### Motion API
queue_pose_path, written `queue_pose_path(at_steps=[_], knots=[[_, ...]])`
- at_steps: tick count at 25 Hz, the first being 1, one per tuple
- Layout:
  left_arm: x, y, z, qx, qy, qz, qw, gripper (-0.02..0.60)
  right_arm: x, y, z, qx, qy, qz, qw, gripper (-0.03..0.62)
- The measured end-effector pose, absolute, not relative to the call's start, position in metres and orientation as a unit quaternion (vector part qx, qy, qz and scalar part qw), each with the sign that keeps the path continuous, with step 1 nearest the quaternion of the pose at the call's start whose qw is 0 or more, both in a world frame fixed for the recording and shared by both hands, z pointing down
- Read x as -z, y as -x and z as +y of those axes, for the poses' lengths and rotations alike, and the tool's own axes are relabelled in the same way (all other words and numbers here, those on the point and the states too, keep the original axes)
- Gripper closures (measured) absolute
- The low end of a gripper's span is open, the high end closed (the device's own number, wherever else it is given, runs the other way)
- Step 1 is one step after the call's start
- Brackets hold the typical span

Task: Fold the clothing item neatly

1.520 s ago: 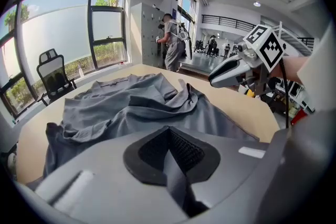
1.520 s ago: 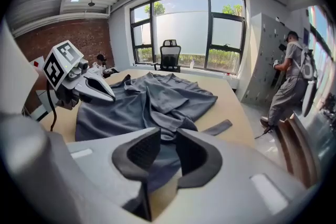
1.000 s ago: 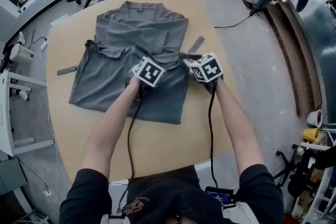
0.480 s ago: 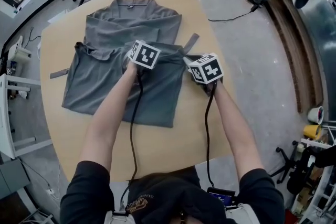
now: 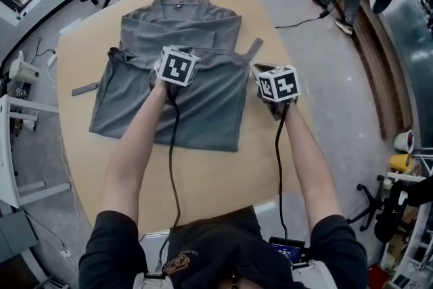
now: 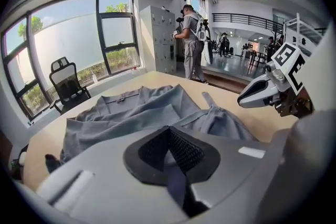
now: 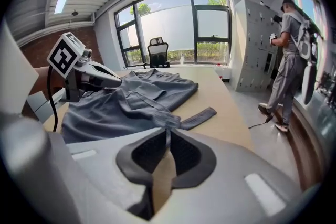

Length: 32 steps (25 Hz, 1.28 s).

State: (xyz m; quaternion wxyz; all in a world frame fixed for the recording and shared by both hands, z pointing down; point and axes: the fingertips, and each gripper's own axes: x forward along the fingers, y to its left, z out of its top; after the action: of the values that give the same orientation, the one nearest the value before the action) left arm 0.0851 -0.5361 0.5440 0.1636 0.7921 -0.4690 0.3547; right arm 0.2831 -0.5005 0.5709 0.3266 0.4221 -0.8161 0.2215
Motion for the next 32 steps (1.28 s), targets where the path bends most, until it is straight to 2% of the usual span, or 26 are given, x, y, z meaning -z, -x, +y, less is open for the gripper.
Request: queue_pose_path(at_steps=[5, 11, 16, 18, 20, 23, 26, 32], knots=[[-0.539, -0.020, -0.493, -0.365, -0.790, -0.467, 0.159, 0.574, -0.560, -0.241, -0.455, -0.223, -0.410, -0.820, 0.330, 0.568], [-0.548, 0.095, -0.428, -0.402, -0.767, -0.478, 0.150, 0.572, -0.552, -0.203, -0.390, -0.245, -0.413, -0.815, 0.325, 0.568], [-0.571, 0.170, -0.376, -0.402, -0.750, -0.480, 0.211, 0.558, -0.554, -0.192, -0.348, -0.256, -0.448, -0.796, 0.316, 0.563], [-0.573, 0.198, -0.361, -0.402, -0.742, -0.491, 0.218, 0.540, -0.561, -0.190, -0.333, -0.260, -0.464, -0.786, 0.313, 0.553], [-0.574, 0.225, -0.350, -0.399, -0.732, -0.506, 0.220, 0.506, -0.566, -0.190, -0.320, -0.260, -0.487, -0.776, 0.305, 0.510], [-0.581, 0.260, -0.335, -0.396, -0.717, -0.525, 0.231, 0.418, -0.574, -0.194, -0.303, -0.262, -0.512, -0.763, 0.294, 0.437], [-0.599, 0.277, -0.318, -0.404, -0.713, -0.515, 0.252, 0.357, -0.585, -0.198, -0.285, -0.267, -0.518, -0.755, 0.302, 0.404], [-0.626, 0.285, -0.307, -0.407, -0.710, -0.501, 0.282, 0.347, -0.612, -0.207, -0.266, -0.283, -0.527, -0.728, 0.334, 0.379]])
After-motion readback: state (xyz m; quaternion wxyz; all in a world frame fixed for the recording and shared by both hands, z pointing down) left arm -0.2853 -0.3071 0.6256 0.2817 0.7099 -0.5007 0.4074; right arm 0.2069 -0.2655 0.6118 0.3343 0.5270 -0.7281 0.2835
